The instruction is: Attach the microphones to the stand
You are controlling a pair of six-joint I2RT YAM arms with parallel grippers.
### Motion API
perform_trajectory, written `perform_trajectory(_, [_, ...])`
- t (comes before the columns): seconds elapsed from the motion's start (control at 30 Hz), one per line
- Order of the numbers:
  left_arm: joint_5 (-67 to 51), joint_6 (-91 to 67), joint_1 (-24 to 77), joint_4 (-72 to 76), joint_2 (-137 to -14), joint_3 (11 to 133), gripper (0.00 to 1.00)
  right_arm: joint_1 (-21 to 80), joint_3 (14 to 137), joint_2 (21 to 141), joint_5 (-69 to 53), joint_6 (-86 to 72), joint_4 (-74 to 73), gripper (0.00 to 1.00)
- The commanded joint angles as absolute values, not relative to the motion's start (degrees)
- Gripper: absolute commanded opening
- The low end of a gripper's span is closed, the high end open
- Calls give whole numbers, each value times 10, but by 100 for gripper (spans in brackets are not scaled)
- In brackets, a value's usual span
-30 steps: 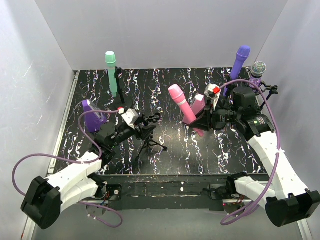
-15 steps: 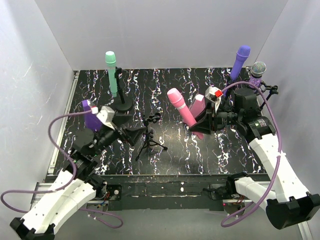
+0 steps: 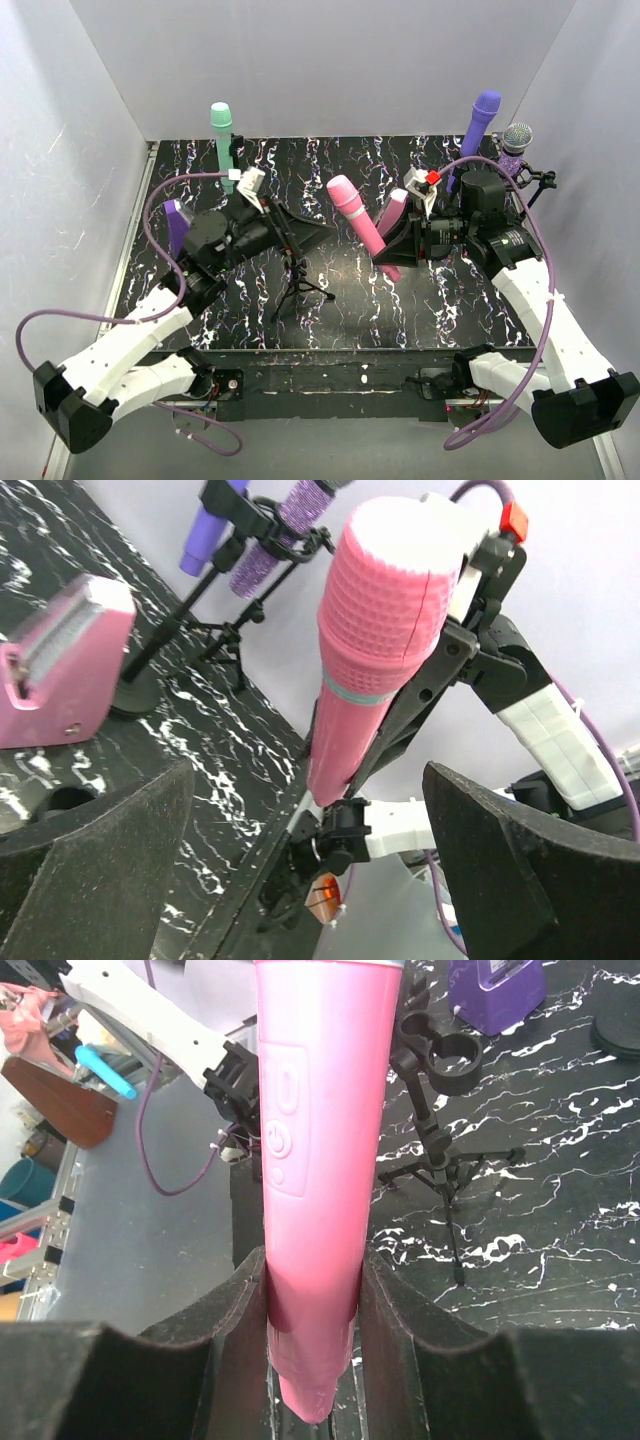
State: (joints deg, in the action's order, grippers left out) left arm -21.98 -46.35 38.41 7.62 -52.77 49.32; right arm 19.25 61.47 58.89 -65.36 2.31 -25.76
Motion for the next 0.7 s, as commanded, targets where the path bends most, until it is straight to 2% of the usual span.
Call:
perform_trajectory(0.0, [-156, -457, 449, 169, -553, 512, 98, 197, 648, 586, -679, -34, -207, 1])
perform_trajectory(0.2, [-30, -365, 561, 267, -608, 500, 98, 200, 633, 592, -686, -54, -186, 1])
perform_trajectory(0.3, [-8, -345, 584, 317, -639, 502, 91, 200, 627, 591, -691, -57, -184, 1])
perform_trajectory(0.57, [76, -330, 600, 323, -664, 517, 68, 200, 606, 575, -692, -55, -178, 1])
perform_trajectory(0.67, [87, -332, 600, 315, -663, 519, 64, 200, 601, 574, -693, -54, -173, 1])
